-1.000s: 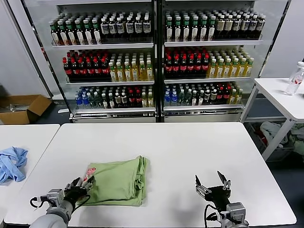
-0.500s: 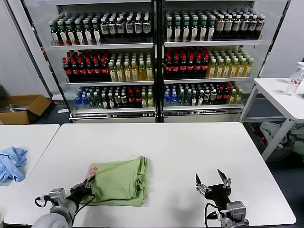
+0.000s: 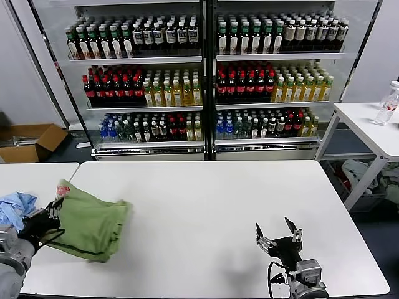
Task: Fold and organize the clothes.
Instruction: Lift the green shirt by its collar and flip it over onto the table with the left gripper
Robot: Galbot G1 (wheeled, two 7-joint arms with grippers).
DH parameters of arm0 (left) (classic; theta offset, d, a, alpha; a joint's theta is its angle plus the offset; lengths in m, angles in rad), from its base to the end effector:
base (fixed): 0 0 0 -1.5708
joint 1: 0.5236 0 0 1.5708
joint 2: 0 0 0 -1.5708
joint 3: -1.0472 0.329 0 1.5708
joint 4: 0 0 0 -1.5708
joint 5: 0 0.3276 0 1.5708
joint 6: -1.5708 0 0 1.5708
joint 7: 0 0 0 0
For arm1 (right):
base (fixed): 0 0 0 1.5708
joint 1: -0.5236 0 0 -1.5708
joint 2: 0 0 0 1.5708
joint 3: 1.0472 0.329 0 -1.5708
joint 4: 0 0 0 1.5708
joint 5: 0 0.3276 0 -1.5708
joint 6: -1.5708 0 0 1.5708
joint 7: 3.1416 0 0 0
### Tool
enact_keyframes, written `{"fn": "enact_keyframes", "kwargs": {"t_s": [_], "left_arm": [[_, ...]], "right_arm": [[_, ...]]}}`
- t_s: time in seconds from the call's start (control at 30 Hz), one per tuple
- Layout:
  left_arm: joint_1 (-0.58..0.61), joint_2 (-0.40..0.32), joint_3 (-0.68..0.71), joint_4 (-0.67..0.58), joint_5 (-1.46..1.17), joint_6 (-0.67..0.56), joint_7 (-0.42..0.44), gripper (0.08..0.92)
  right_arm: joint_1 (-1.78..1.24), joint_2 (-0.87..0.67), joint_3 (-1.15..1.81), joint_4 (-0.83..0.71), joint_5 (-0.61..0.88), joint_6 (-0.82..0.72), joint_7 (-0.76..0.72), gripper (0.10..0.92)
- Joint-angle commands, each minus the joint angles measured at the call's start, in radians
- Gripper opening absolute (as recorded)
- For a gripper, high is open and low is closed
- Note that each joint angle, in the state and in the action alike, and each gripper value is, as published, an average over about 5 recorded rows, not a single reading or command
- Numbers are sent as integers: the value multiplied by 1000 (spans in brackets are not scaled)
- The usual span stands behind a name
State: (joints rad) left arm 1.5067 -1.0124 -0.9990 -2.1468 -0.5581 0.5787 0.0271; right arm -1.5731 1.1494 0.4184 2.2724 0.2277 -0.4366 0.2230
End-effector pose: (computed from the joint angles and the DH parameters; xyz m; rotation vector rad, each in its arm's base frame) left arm 0.1919 0.1864 -0.1631 0.1026 -2.8208 -0.1778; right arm 0.1560 -0.0241 -0.2270 0.1441 -2.8263 0.2381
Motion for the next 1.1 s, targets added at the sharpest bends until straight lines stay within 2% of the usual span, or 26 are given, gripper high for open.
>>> {"fn": "enact_keyframes", "kwargs": {"t_s": [0.03,0.13,0.2,0.37,0.57,0.63,0.73,0.87,0.97,1.1], "left_arm": [[25,-244,670,-170,59,-1,-32,106],[-34,-325,833,-122,131,-2,-33,106],[-87,-353,868,-102,126,-2,-38,106],[-175,-392,890,-31,84,-31,-73,106],[-274,-486,873,65,-37,-114,-248,106],[-305,-489,849,86,-58,-154,-269,118],[-308,-425,783,69,-49,-168,-236,180],[-208,-245,643,17,128,-183,-100,292],[-116,-123,485,19,224,-221,-38,379],[-62,-43,282,65,244,-257,-12,474]], "right_arm": [[5,2,-1,-12,-13,4,-2,822],[-4,5,0,-16,-24,5,-5,823],[-10,6,1,-15,-29,6,-7,823],[-16,7,6,-14,-34,8,-9,823],[11,-1,-2,-20,-33,1,-14,823],[33,-8,-6,-23,-28,-1,-23,823],[110,-16,-34,-44,19,4,-59,822],[295,23,-185,-115,132,-19,-48,823],[402,61,-315,-179,214,-61,-9,823],[492,115,-425,-296,273,-102,21,822]]}}
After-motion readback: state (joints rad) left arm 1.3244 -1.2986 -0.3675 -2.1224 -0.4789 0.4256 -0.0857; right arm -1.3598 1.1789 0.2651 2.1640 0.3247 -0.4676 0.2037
